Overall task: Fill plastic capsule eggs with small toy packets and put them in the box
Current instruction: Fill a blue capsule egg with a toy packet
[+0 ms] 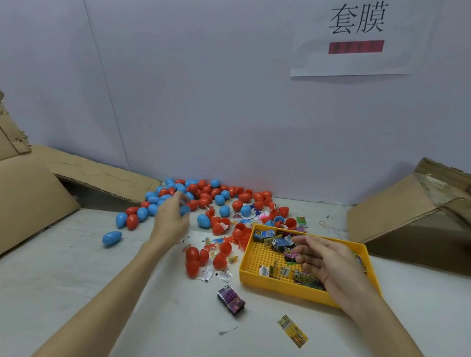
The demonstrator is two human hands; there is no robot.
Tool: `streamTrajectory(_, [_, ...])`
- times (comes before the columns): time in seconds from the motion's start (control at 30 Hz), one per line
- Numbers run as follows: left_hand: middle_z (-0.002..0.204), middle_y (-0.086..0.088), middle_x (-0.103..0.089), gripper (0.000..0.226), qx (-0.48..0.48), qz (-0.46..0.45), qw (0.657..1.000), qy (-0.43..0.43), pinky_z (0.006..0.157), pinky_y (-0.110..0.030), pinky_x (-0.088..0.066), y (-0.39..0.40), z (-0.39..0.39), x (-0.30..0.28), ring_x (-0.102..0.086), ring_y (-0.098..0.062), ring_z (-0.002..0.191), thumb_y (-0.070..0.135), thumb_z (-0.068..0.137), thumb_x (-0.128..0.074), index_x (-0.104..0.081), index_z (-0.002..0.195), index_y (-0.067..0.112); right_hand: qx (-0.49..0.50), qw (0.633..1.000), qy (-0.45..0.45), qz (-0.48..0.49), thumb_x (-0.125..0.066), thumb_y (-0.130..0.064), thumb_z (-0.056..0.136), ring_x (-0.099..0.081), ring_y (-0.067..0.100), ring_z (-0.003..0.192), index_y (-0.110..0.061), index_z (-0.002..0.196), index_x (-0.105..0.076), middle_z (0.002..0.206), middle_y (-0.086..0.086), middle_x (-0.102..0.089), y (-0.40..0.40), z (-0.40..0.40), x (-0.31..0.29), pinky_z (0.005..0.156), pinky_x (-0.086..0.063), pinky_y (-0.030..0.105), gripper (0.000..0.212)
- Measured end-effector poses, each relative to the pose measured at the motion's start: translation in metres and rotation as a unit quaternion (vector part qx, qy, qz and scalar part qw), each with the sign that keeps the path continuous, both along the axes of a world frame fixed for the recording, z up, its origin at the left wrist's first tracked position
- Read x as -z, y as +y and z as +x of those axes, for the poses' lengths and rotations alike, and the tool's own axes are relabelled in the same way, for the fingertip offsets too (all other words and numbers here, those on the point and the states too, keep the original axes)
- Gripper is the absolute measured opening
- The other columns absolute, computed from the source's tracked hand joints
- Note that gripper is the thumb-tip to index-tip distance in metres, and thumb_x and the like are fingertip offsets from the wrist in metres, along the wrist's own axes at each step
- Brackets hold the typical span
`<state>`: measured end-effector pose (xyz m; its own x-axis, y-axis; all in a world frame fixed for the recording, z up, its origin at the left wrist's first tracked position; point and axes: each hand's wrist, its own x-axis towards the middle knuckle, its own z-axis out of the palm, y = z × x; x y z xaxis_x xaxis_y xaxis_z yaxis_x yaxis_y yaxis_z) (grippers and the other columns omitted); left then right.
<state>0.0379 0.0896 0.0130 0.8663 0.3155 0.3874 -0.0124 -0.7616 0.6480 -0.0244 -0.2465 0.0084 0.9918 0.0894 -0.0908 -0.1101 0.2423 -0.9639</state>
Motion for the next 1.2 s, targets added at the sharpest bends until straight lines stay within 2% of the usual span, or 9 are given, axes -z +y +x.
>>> streamTrajectory(0.1, [0.111, 0.008, -0.064, 0.026, 0.111, -0.106, 0.987, -0.051, 0.077, -0.013, -0.052, -0.065, -0.030, -0.007, -0.063, -0.007, 0.102, 0.009, 0.093, -0.071, -0.060, 0.115, 0.018, -0.002, 1.000, 0.002, -0.003, -0.053, -0.014, 0.107, -0.072, 0.018, 0.073, -0.001, 0.108, -0.076, 0.090, 0.014, -0.077, 0.002, 0.000, -0.003, 0.060, -0.059, 0.024, 0.027])
streamTrajectory(0.2, [0.114, 0.012, -0.063, 0.024, 0.244, -0.120, 0.960, -0.066, 0.083, -0.014, -0.055, -0.121, -0.055, -0.001, -0.064, -0.001, 0.101, 0.017, 0.094, -0.073, -0.064, 0.116, 0.022, -0.002, 0.999, -0.025, -0.034, -0.057, -0.012, 0.105, -0.077, 0.021, 0.090, -0.008, 0.115, -0.075, 0.103, 0.010, -0.079, 0.004, -0.003, -0.002, 0.069, -0.062, 0.025, 0.021])
streamTrajectory(0.3, [0.119, 0.004, -0.058, 0.024, 0.308, -0.100, 0.943, -0.072, 0.090, -0.018, -0.056, -0.149, -0.066, 0.010, -0.064, -0.007, 0.105, 0.016, 0.096, -0.070, -0.070, 0.119, 0.022, -0.027, 0.993, -0.072, -0.088, -0.063, -0.011, 0.101, -0.076, 0.021, 0.102, -0.016, 0.122, -0.073, 0.109, 0.003, -0.079, 0.004, -0.008, 0.000, 0.079, -0.062, 0.028, 0.024])
streamTrajectory(0.43, [0.122, 0.000, -0.062, 0.031, 0.318, -0.096, 0.938, -0.095, 0.091, -0.022, -0.057, -0.150, -0.067, 0.021, -0.064, -0.007, 0.108, 0.012, 0.097, -0.068, -0.066, 0.128, 0.016, -0.042, 0.982, -0.096, -0.158, -0.071, -0.012, 0.096, -0.076, 0.018, 0.099, -0.021, 0.123, -0.071, 0.108, 0.002, -0.078, 0.006, -0.010, -0.001, 0.080, -0.062, 0.028, 0.029])
streamTrajectory(0.53, [0.121, 0.004, -0.067, 0.035, 0.329, -0.124, 0.929, -0.114, 0.091, -0.023, -0.057, -0.147, -0.070, 0.023, -0.066, -0.004, 0.110, 0.011, 0.095, -0.070, -0.061, 0.129, 0.014, -0.030, 0.978, -0.110, -0.173, -0.073, -0.016, 0.095, -0.076, 0.016, 0.094, -0.022, 0.117, -0.073, 0.099, 0.001, -0.079, 0.009, -0.009, 0.000, 0.074, -0.061, 0.024, 0.022])
streamTrajectory(0.8, [0.116, 0.000, -0.057, 0.043, 0.333, -0.124, 0.927, -0.117, 0.079, -0.021, -0.054, -0.147, -0.077, 0.015, -0.059, -0.014, 0.097, 0.017, 0.096, -0.070, -0.063, 0.139, 0.021, -0.063, 0.983, -0.087, -0.150, -0.057, -0.037, 0.102, -0.075, 0.015, 0.084, -0.014, 0.108, -0.078, 0.095, 0.006, -0.079, 0.011, -0.010, -0.001, 0.069, -0.059, 0.020, 0.031])
streamTrajectory(0.9, [0.118, -0.002, -0.055, 0.055, 0.358, -0.108, 0.921, -0.106, 0.084, -0.026, -0.055, -0.148, -0.077, 0.017, -0.056, -0.016, 0.106, 0.007, 0.096, -0.068, -0.054, 0.147, 0.022, -0.048, 0.983, -0.104, -0.145, -0.067, -0.040, 0.092, -0.075, 0.014, 0.095, -0.024, 0.113, -0.075, 0.103, -0.002, -0.079, 0.011, -0.011, -0.002, 0.070, -0.059, 0.021, 0.027])
streamTrajectory(1.03, [0.120, 0.002, -0.060, 0.074, 0.349, -0.123, 0.923, -0.104, 0.083, -0.021, -0.057, -0.148, -0.075, 0.018, -0.062, -0.013, 0.105, 0.006, 0.090, -0.075, -0.041, 0.153, 0.022, -0.042, 0.968, -0.142, -0.203, -0.077, -0.032, 0.089, -0.072, 0.006, 0.098, -0.035, 0.110, -0.073, 0.103, -0.014, -0.077, 0.009, -0.011, 0.000, 0.073, -0.059, 0.021, 0.021])
streamTrajectory(1.2, [0.118, 0.004, -0.061, 0.036, 0.322, -0.128, 0.929, -0.126, 0.084, -0.034, -0.059, -0.148, -0.074, 0.017, -0.064, -0.015, 0.102, 0.022, 0.091, -0.077, -0.069, 0.126, 0.016, -0.079, 0.968, -0.145, -0.189, -0.055, -0.018, 0.106, -0.072, 0.007, 0.108, -0.032, 0.129, -0.066, 0.116, -0.015, -0.076, 0.010, -0.011, 0.001, 0.077, -0.061, 0.024, 0.029])
